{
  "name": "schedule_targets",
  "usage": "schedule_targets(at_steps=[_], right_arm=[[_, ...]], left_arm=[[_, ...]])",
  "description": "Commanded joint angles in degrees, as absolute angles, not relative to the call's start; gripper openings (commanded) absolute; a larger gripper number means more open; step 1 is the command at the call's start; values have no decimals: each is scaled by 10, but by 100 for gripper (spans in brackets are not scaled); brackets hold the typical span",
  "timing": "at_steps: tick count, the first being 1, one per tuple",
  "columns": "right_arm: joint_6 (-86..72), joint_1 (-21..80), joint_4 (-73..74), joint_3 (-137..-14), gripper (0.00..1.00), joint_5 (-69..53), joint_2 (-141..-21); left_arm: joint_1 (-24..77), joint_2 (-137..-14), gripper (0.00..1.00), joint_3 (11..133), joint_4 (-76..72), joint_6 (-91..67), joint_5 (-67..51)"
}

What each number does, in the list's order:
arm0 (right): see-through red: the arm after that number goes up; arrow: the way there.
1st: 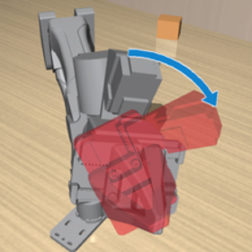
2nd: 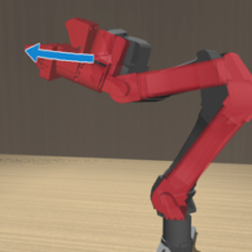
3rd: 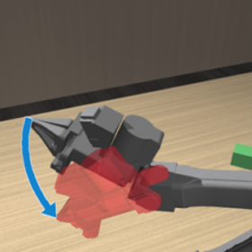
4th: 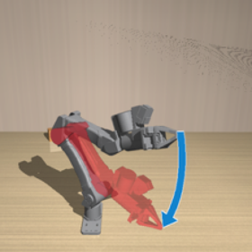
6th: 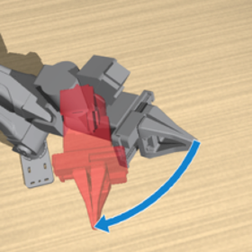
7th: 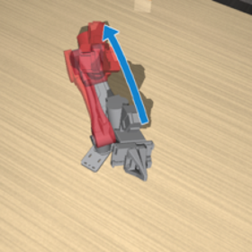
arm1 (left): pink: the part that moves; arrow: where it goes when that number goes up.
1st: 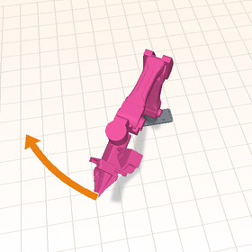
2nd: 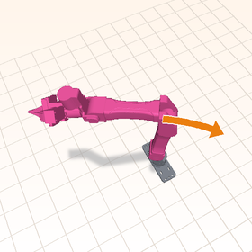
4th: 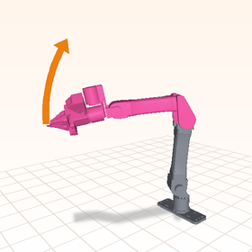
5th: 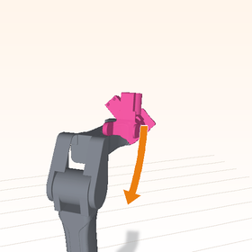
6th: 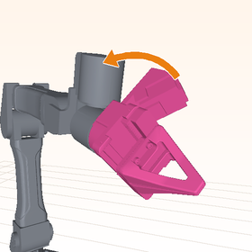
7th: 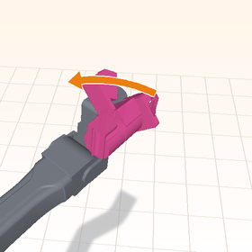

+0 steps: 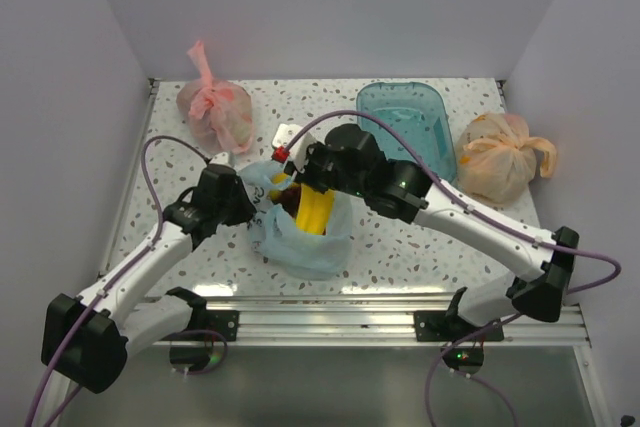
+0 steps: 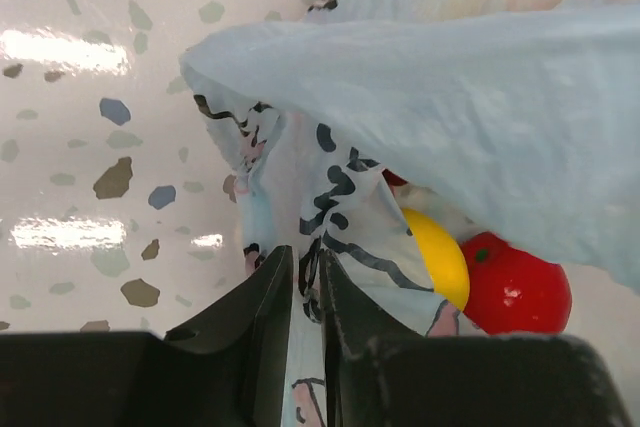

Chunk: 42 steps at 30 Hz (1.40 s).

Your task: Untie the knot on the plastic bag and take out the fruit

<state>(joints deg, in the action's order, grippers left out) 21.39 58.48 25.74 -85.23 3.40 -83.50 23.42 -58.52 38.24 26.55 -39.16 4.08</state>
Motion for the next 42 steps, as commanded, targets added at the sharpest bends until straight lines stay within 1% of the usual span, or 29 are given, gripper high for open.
schedule_targets(at_steps=[1,3,6,7,9,13,16,17,22,23,25,26,28,29,30,31,32,35,36,40,41,42], right_arm=[[196,585,99,-797,0,78,-808],[197,584,49,-794,0,102,-811],[192,585,-20,-795,0,162,-819],[191,584,-33,-797,0,196,-824],[183,573,-44,-817,0,220,-831],[119,526,-65,-821,0,234,-820],[70,472,-71,-802,0,234,-792],[59,443,-72,-796,0,234,-779],[-22,352,-82,-741,0,253,-744],[-34,320,-86,-732,0,253,-740],[-69,288,-90,-714,0,262,-740],[-77,258,-87,-712,0,270,-746],[-107,230,-69,-713,0,286,-779],[-120,202,-68,-710,0,286,-791],[-153,187,-68,-707,0,283,-817],[-169,174,-66,-702,0,276,-830],[-184,151,-58,-702,0,274,-845],[-224,124,-38,-704,0,274,-891],[-241,120,-22,-703,0,275,-899],[-265,108,-2,-686,0,263,-925],[-266,107,14,-686,12,261,-928],[-267,108,30,-686,21,252,-926]], left_arm=[[233,-596,22,451,287,-364,89],[231,-606,22,475,293,-347,99],[221,-637,20,551,309,-324,128],[217,-653,19,564,312,-317,141],[211,-664,18,595,313,-303,149],[205,-687,16,617,314,-289,150],[205,-674,16,603,307,-293,111],[205,-666,21,595,303,-294,101],[206,-598,32,543,292,-290,52],[206,-586,39,538,292,-287,45],[206,-557,47,521,288,-282,12],[206,-548,56,516,287,-281,3],[207,-527,64,498,280,-287,-50],[207,-522,71,491,275,-295,-67],[214,-517,74,477,270,-300,-93],[220,-507,76,469,263,-303,-100],[228,-503,81,463,258,-306,-102],[283,-497,82,444,251,-303,-83],[316,-498,82,439,250,-302,-76],[370,-520,82,422,233,-304,-92],[378,-525,82,419,230,-306,-94],[397,-527,81,417,230,-306,-95]])
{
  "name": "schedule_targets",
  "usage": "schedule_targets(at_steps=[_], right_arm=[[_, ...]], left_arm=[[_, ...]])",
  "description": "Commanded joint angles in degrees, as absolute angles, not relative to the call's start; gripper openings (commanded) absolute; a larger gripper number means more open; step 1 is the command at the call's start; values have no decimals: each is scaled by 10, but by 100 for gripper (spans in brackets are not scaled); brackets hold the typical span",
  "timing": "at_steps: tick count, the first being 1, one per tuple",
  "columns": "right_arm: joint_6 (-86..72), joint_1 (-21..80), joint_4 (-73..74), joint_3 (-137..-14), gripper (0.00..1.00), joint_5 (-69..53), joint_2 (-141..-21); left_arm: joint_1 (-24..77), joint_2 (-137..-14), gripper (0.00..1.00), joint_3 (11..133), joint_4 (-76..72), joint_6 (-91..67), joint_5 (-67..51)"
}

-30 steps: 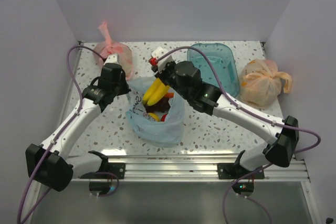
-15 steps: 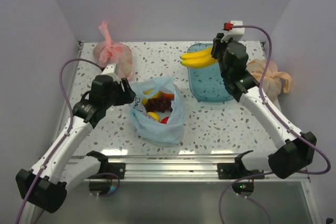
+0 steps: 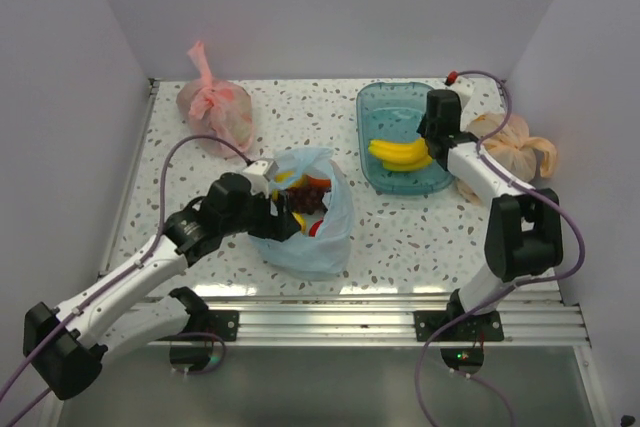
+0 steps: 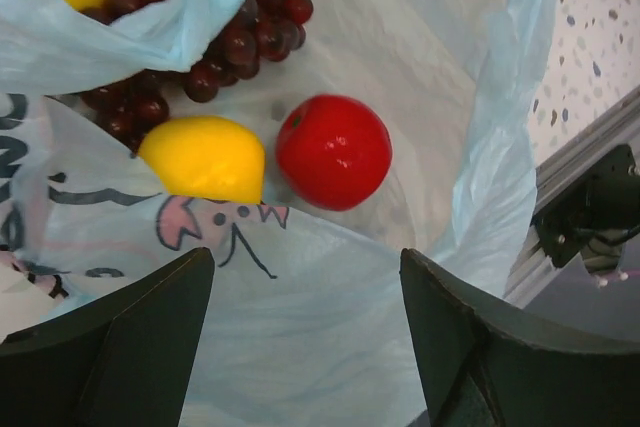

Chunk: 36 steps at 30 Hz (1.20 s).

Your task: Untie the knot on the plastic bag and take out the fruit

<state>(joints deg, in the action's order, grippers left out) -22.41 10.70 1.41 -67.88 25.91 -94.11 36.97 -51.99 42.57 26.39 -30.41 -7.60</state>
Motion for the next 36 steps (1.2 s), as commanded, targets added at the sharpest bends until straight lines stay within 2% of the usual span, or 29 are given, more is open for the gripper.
schedule_targets(at_steps=[1,2,3,6,8,12,16,21,30,32,33,35,36], right_arm=[[-262,108,35,-687,33,249,-923],[-258,108,46,-687,43,247,-910],[-251,108,53,-688,65,230,-901],[-224,118,89,-700,85,207,-861],[-195,148,114,-713,88,187,-840],[-136,228,158,-732,89,150,-775],[-136,307,182,-739,84,40,-729],[-175,405,202,-729,71,-94,-731],[-210,433,171,-583,48,-140,-795],[-219,432,160,-564,41,-111,-808],[-227,429,160,-551,34,-94,-817],[-235,419,173,-542,29,-45,-831],[-243,414,179,-538,26,-37,-845]], left_arm=[[408,-533,80,416,232,-305,-92],[418,-536,79,416,234,-305,-90],[438,-538,79,415,235,-305,-82],[477,-558,78,409,237,-316,-64],[502,-568,78,399,229,-330,-58],[542,-600,78,399,217,-363,-25],[578,-631,78,403,222,-403,24],[597,-649,78,400,222,-455,64],[597,-604,77,379,267,-535,125],[597,-605,77,378,273,-545,130],[596,-605,78,378,277,-549,137],[595,-605,78,373,276,-562,144],[594,-602,82,370,275,-571,155]])
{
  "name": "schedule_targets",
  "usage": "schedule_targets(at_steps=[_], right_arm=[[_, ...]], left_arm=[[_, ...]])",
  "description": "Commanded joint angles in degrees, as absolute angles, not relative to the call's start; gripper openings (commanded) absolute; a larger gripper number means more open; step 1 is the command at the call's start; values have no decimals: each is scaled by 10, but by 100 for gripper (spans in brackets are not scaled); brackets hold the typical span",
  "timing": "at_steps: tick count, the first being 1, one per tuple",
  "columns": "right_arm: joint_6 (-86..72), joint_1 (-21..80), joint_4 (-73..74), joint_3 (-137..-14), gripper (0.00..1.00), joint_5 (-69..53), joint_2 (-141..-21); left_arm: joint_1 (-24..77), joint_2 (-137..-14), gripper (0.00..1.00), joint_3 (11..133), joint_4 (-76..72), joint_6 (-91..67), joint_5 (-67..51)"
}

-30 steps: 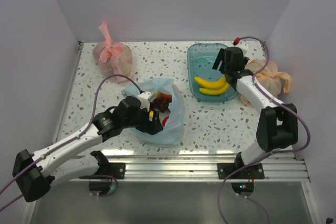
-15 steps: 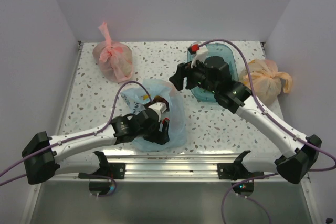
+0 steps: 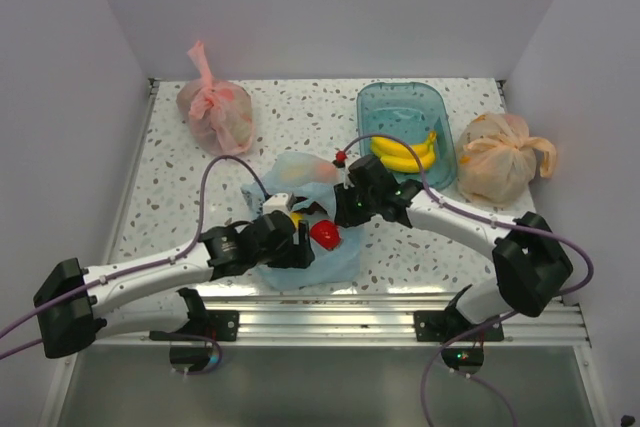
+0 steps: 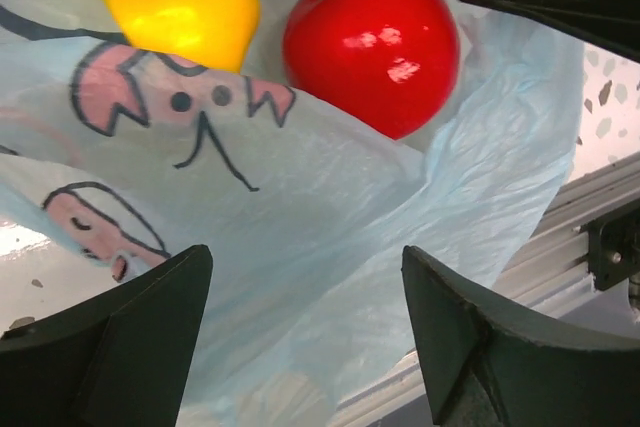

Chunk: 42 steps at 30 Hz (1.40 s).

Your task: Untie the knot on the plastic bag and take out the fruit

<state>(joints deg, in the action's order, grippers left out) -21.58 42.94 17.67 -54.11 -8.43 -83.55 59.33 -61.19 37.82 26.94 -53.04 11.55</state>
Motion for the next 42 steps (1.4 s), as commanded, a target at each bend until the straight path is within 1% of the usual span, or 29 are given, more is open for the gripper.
schedule_targets(at_steps=[1,2,5,6,7,10,14,17,18,20,23,24,26,27,29,30,32,33,34,36,38,39,41,42], right_arm=[[-246,403,185,-537,24,-37,-853],[-248,400,198,-538,22,-40,-860],[-255,397,200,-537,17,-49,-874],[-257,397,197,-537,17,-54,-875],[-259,397,192,-537,17,-59,-880],[-268,397,164,-540,17,-80,-890],[-295,397,76,-529,16,-119,-915],[-329,398,12,-526,14,-142,-942],[-336,399,3,-531,12,-146,-948],[-349,402,-34,-540,11,-149,-963],[-359,402,-60,-569,11,-150,-993],[-359,402,-62,-586,11,-143,-1009],[-358,403,-60,-599,10,-135,-1019],[-357,402,-57,-606,10,-128,-1024],[-354,402,-47,-605,10,-113,-1023],[-353,401,-44,-595,10,-108,-1022],[-353,397,-32,-582,10,-91,-1011],[-354,396,-26,-565,11,-84,-1005],[-357,392,-18,-556,12,-77,-993],[-360,389,-9,-531,17,-60,-979],[-353,384,22,-523,20,-48,-959],[-346,384,35,-522,23,-32,-952],[-330,384,67,-522,26,-15,-927],[-323,384,74,-523,31,-11,-916]], left_arm=[[592,-599,84,367,272,-579,159],[585,-593,84,359,266,-589,160],[567,-575,93,350,247,-612,164],[563,-571,98,350,240,-615,170],[559,-570,99,351,237,-621,172],[537,-579,100,354,222,-628,177],[479,-598,100,338,178,-633,163],[447,-629,97,340,147,-621,163],[441,-640,94,346,147,-614,170],[418,-670,91,366,147,-584,173],[373,-685,83,379,131,-543,171],[349,-686,79,381,124,-523,166],[332,-691,75,386,113,-501,147],[326,-693,71,390,113,-493,143],[323,-696,67,398,120,-475,132],[323,-695,63,396,122,-472,127],[323,-686,58,382,124,-468,112],[323,-680,52,375,123,-468,99],[323,-674,50,357,125,-469,93],[323,-655,43,342,139,-471,81],[323,-629,42,331,170,-468,76],[323,-617,42,330,183,-465,76],[322,-579,43,325,218,-458,84],[323,-568,43,323,227,-456,86]])
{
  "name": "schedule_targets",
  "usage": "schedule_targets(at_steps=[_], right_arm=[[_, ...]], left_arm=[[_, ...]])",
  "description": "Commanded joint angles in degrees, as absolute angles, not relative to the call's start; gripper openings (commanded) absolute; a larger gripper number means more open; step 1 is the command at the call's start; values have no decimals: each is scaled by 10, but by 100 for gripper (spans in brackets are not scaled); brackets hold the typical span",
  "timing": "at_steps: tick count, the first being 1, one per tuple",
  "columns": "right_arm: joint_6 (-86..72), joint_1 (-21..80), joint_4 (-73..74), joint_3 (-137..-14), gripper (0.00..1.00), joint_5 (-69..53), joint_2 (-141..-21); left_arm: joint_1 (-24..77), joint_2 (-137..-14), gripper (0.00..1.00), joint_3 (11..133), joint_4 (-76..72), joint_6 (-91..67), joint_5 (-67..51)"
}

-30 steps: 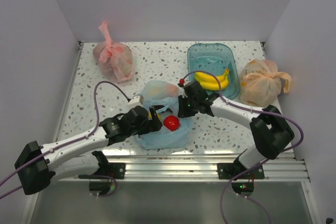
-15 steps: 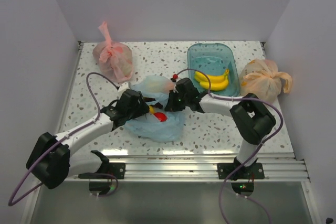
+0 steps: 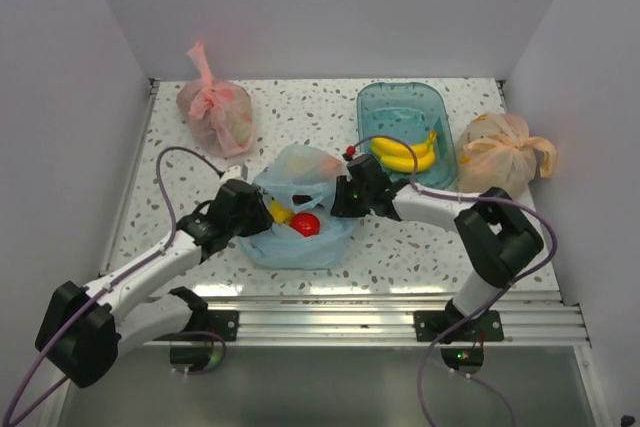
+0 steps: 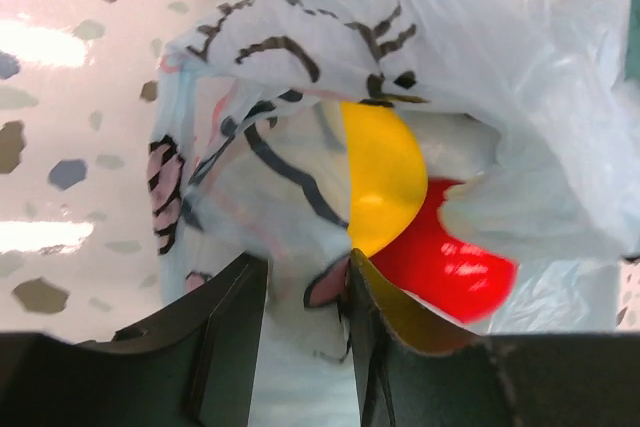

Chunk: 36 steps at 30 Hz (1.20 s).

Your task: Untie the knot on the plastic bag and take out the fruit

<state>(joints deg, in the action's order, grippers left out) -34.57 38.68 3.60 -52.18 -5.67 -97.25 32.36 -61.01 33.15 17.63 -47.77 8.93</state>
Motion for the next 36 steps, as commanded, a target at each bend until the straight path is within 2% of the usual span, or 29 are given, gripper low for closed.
schedule_targets(at_steps=[1,3,4,7,11,16,17,18,24,29,36], right_arm=[[-316,385,84,-525,34,-2,-906],[-295,388,97,-539,43,-6,-884],[-287,392,117,-547,53,-6,-880],[-249,412,145,-579,62,-13,-852],[-210,456,169,-622,62,-11,-826],[-201,505,175,-645,65,-9,-859],[-201,510,171,-644,68,-4,-866],[-201,514,167,-643,76,-1,-873],[-192,519,146,-656,94,30,-935],[-180,524,129,-667,96,24,-969],[-166,538,112,-677,94,23,-1005]], left_arm=[[323,-559,43,317,233,-453,88],[323,-544,43,310,243,-449,82],[323,-545,43,305,244,-446,78],[322,-560,44,298,237,-439,56],[323,-560,43,301,232,-439,52],[323,-555,42,304,235,-436,59],[323,-556,40,304,235,-436,58],[323,-558,40,305,234,-435,58],[323,-560,29,299,223,-437,48],[323,-561,20,302,221,-437,47],[323,-564,13,301,221,-436,44]])
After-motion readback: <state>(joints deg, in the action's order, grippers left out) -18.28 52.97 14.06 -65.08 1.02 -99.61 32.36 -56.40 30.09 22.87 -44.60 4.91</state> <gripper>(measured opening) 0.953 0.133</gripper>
